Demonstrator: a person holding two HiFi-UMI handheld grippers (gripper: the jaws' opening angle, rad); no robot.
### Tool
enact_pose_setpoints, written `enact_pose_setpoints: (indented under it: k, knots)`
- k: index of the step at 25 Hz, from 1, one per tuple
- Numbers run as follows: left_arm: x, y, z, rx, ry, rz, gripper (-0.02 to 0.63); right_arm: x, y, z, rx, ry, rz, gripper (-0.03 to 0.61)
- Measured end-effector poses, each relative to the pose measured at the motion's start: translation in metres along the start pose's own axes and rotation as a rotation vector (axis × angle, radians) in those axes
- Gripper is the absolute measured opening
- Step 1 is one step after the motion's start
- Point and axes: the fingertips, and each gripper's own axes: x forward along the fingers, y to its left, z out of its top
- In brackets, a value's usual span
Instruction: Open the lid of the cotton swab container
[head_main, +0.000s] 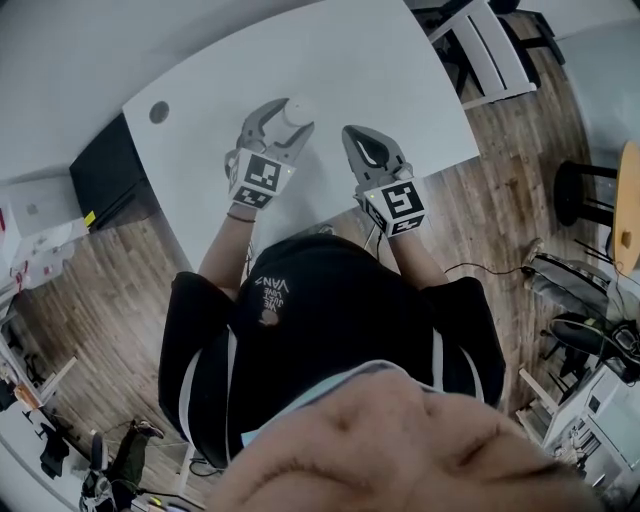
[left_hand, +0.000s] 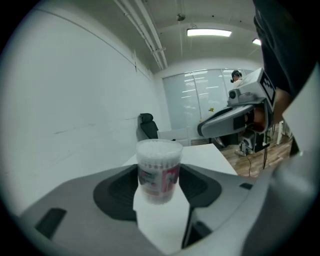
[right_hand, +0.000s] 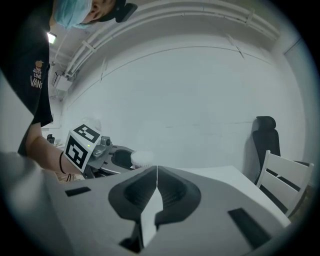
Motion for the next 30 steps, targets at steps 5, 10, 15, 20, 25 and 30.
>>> enact_pose_setpoints:
  k: [5,10,15,20,25,30]
  knots:
    - [-0.020,-0.006,0.019,0.030,-0.020,0.021,0.261,-0.002,0.010,0.022,-0.026,-0.050,0.037,0.012]
    - [-0.031,-0.013,0.026,0.034,-0.018,0.026,0.260,-0.008,0.018,0.039,-0.044,-0.090,0.063,0.013]
    - [-0.041,-0.021,0.033,0.046,-0.021,0.024,0.261,-0.009,0.028,0.051,-0.072,-0.109,0.094,0.013]
    - [-0.048,-0.030,0.041,0.051,-0.028,0.026,0.261,-0.013,0.039,0.068,-0.103,-0.149,0.126,0.012]
    - [-0.055,-0.034,0.046,0.054,-0.036,0.034,0.261,-0.014,0.055,0.084,-0.136,-0.189,0.159,0.014]
    - [-0.058,-0.034,0.043,0.050,-0.032,0.044,0.261,-0.012,0.069,0.086,-0.160,-0.192,0.204,0.014]
